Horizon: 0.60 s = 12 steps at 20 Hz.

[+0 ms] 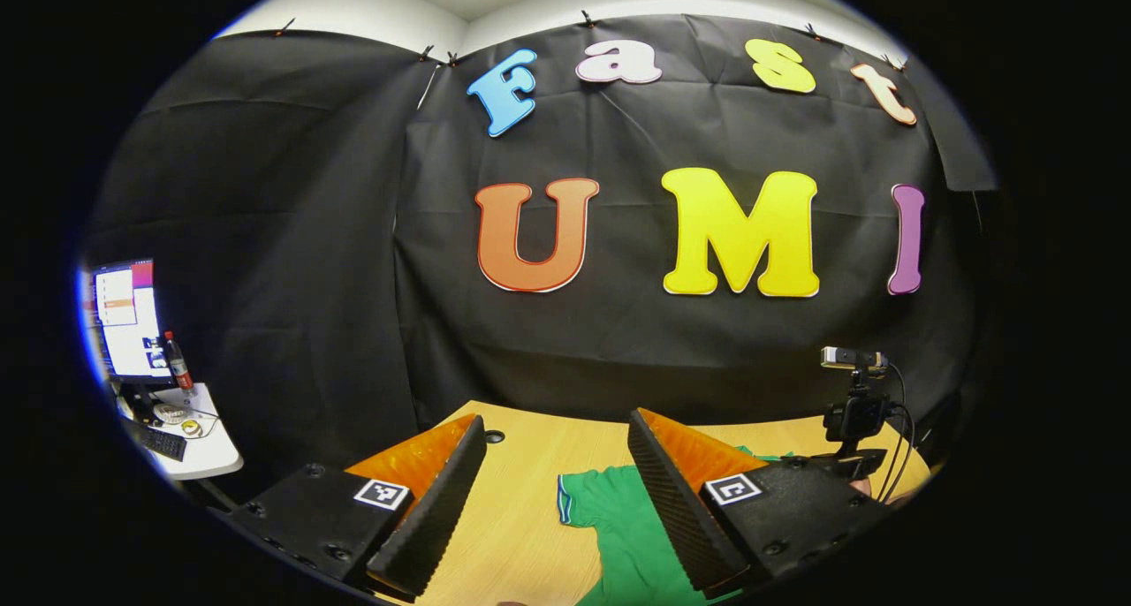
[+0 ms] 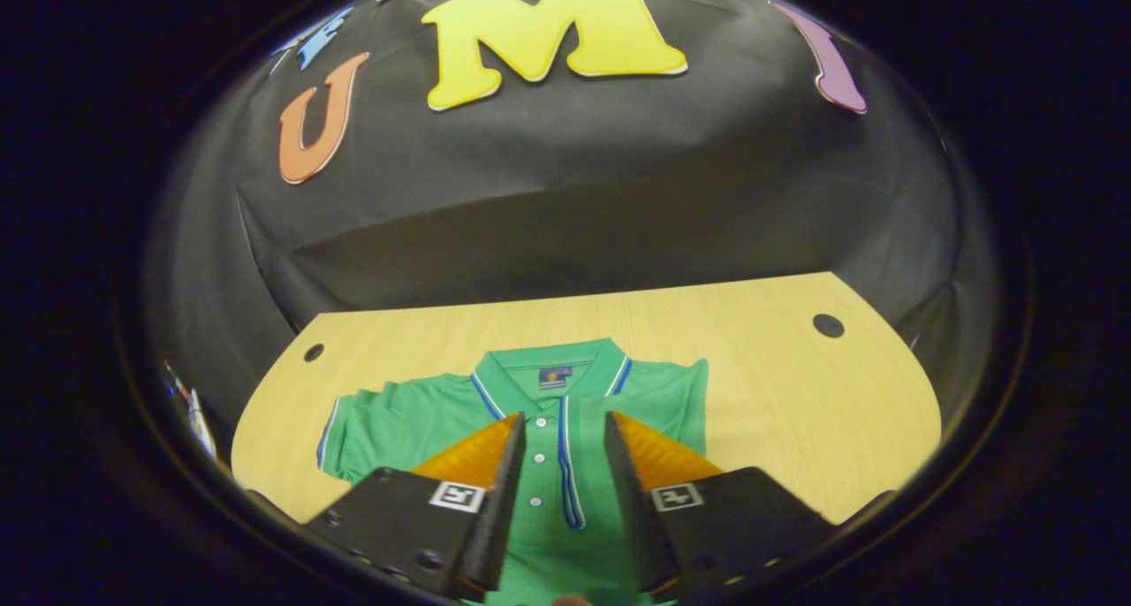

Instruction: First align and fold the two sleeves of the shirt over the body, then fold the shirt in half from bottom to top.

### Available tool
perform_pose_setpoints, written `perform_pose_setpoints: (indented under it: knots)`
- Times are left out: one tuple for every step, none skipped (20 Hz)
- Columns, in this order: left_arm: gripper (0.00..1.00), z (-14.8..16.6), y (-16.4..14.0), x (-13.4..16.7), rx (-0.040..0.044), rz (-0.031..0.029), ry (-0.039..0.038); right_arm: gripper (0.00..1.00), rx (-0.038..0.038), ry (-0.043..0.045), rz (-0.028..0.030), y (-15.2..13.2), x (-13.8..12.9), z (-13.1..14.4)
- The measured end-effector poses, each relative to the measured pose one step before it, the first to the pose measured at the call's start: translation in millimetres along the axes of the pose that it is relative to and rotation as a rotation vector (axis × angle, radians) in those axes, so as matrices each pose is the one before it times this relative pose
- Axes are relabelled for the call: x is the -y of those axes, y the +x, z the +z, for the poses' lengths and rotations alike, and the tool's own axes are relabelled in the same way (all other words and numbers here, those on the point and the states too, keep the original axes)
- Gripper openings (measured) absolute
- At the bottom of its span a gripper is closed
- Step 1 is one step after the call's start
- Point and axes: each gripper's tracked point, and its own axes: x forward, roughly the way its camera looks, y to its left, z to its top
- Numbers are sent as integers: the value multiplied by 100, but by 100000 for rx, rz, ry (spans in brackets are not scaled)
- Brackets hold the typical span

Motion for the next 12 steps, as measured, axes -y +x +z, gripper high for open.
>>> perform_pose_setpoints:
  knots:
    - [100, -205, 143, -26, -63, -887, -802, 69, 1662, -797, -1115, -929, 250, 330]
    - [100, -412, 358, -144, -34, -831, -464, 84, 1872, -865, -1042, -1184, 289, 328]
    - [100, -493, 379, -155, -356, -876, -49, 90, 1603, -785, -579, -1254, 241, 311]
    - [100, -844, 405, -218, -640, -1153, -47, 94, 1155, -832, 325, -1415, 42, 38]
    - [100, -1173, 587, -74, -1196, -1491, -259, 94, 918, -957, 729, -1536, -45, 58]
    - [100, -1323, 677, -2, -1474, -2341, -589, 94, 997, -1371, 621, -1668, 29, 77]
    - [100, -1654, 845, 152, -1913, -2843, -729, 95, 1286, -1513, 705, -1830, -110, 206]
    - [100, -1622, 974, -155, -2692, -1868, -456, 96, 1288, -1930, 561, -1691, -72, 142]
    - [100, -1737, 956, -509, -3223, -229, 31, 92, 873, -1263, 637, -1813, -107, 257]
    - [100, -1880, 1190, -642, -3805, 85, -262, 93, 1174, -957, 974, -1826, -129, 275]
    - [100, -1563, 1097, -334, -4057, -125, -1111, 96, 1575, -1104, 329, -1659, 12, 517]
    - [100, -1413, 1402, -322, -2965, -392, -1572, 96, 1377, -1403, 298, -1415, 111, 354]
